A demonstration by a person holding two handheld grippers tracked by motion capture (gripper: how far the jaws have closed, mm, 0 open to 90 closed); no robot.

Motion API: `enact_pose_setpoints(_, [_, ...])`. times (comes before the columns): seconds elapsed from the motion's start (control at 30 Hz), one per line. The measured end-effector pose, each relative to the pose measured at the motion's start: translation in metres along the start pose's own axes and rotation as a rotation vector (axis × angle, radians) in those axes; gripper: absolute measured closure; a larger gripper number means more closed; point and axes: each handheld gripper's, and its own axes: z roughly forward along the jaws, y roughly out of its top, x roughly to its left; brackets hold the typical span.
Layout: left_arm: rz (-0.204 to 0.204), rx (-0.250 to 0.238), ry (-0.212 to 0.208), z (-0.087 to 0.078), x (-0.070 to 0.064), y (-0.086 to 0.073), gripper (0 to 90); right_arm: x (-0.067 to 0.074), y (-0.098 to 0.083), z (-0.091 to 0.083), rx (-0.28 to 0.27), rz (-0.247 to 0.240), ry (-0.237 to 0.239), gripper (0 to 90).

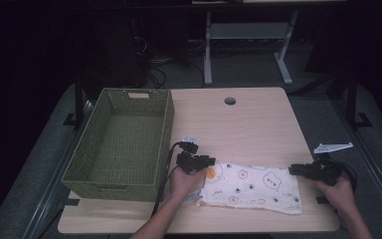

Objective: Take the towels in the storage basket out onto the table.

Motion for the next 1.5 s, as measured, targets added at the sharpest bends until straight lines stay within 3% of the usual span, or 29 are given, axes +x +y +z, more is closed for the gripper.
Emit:
enact_pose_setpoints(0.2, [0.02, 0.038, -0.008, 0.001, -0.001, 0.0, 81.7, -0.001, 0.001, 0.001, 0.023, 0.003, 0.023, 82.7])
enact_pose_setpoints(0.33, [0.012, 0.038, -0.021, 0.001, 0.002, 0.0, 85.7, -0.004, 0.002, -0.001, 0.01, 0.021, 0.038, 85.0])
enact_pose_setpoints(0.67, [-0.034, -0.041, -0.045, 0.004, 0.003, 0.016, 86.8, -0.017, 0.011, -0.01, -0.043, 0.068, 0.066, 85.9])
enact_pose_setpoints(0.87, [-0.034, -0.078, -0.063, 0.001, 0.005, 0.028, 86.9, -0.023, 0.02, -0.017, -0.064, 0.077, 0.075, 86.1])
enact_pose_setpoints(1.13, [-0.017, -0.152, -0.076, -0.01, 0.004, 0.036, 86.9, -0.022, 0.031, -0.026, -0.13, 0.049, 0.082, 86.2])
enact_pose_setpoints(1.5, [0.024, -0.197, -0.109, -0.021, -0.001, 0.043, 86.8, -0.013, 0.039, -0.04, -0.202, -0.001, 0.089, 85.9])
